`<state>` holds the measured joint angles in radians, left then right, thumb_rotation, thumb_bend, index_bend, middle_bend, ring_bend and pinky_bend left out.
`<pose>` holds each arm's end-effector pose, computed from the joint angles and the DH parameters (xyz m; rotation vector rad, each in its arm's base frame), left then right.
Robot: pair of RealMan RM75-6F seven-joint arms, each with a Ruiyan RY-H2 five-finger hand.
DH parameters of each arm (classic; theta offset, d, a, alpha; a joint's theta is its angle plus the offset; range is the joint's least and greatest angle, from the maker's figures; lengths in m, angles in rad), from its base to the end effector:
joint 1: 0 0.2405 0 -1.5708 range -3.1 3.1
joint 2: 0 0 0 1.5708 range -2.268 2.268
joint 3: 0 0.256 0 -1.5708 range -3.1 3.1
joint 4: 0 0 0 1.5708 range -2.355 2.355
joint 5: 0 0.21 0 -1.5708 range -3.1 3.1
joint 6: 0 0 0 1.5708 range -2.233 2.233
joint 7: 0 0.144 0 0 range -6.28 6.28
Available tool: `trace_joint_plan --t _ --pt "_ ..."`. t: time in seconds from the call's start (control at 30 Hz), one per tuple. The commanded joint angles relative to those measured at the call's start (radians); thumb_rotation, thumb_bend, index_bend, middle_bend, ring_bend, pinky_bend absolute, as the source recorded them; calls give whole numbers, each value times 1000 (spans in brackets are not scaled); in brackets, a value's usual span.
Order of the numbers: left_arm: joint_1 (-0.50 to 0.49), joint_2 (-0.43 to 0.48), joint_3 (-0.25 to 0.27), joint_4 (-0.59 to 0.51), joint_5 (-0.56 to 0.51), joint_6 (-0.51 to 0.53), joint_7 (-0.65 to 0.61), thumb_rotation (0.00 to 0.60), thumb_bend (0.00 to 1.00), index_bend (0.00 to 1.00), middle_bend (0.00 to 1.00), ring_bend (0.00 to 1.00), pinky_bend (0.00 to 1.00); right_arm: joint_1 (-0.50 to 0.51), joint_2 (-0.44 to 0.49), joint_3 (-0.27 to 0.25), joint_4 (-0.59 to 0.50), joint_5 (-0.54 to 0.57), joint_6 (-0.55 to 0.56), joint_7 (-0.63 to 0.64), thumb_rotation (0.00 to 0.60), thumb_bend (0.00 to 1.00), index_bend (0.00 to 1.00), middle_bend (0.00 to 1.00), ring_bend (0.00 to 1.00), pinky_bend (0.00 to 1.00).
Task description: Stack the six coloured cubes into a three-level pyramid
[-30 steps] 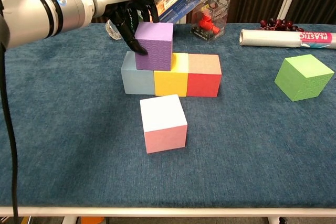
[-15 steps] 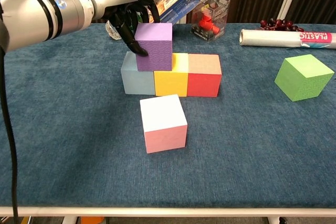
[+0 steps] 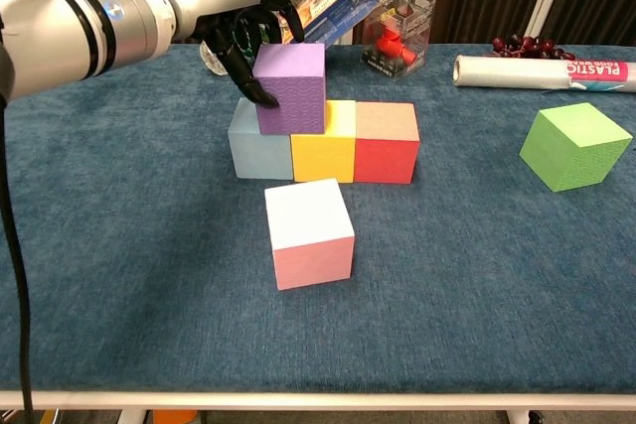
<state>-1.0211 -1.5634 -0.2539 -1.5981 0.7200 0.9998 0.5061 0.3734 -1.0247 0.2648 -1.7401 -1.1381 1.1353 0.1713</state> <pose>-0.0501 0.3693 -0.0178 -1.8601 -1.0241 -0.9851 -0.2561 -0.3008 0.1766 1.2666 -1.2041 1.1094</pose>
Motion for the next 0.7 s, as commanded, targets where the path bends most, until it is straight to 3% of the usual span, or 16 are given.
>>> trace_joint_plan --t 0.03,0.4,0.6,0.7 --pt "1 -1 1 0 5 3 0 600 94 238 362 346 279 -1 0 0 -2 0 1 1 600 169 0 139 0 0" --pt "21 23 11 -42 41 24 -9 600 93 140 166 139 177 -10 8 0 -8 -8 13 9 600 170 0 136 0 0" --pt "75 100 22 -134 110 68 -52 600 94 134 164 138 167 -23 20 -4 -13 -42 28 38 600 170 0 125 0 0" --pt "133 172 29 -188 162 107 -108 600 93 134 164 138 157 -36 31 -22 -23 -113 37 87 600 171 0 125 0 0"
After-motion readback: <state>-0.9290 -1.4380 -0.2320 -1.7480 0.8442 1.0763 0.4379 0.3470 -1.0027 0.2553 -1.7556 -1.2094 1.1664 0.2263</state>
